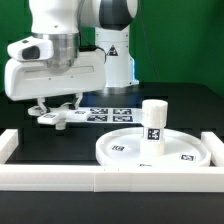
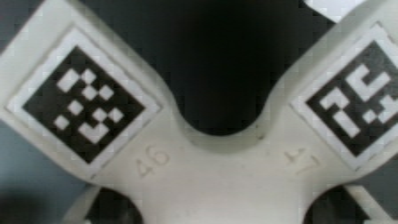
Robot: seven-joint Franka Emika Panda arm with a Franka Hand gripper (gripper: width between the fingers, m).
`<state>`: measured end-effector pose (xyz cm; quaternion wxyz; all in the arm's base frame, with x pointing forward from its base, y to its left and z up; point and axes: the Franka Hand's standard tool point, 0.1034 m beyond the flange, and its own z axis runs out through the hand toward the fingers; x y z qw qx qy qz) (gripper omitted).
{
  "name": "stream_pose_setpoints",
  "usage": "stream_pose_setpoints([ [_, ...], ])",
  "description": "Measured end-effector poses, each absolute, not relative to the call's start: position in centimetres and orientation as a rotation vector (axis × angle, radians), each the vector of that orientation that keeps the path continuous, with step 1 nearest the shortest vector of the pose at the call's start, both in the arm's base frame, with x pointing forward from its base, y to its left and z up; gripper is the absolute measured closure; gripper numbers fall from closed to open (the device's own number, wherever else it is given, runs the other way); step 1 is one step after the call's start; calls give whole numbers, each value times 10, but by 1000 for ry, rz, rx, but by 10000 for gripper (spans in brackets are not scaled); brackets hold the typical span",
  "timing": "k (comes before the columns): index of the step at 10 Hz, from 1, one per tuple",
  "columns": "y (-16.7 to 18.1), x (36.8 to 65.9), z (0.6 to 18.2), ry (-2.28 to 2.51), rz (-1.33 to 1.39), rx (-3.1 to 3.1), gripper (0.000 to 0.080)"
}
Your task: Assemble round table
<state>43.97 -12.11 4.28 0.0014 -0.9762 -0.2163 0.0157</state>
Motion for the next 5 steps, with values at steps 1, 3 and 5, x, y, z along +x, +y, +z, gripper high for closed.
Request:
stream_pose_setpoints([
  [1, -101, 448, 54, -646, 33, -3066, 359],
  [3, -69, 463, 79, -630, 32, -3046, 357],
  [5, -43, 487, 112, -589, 53, -3034, 357],
])
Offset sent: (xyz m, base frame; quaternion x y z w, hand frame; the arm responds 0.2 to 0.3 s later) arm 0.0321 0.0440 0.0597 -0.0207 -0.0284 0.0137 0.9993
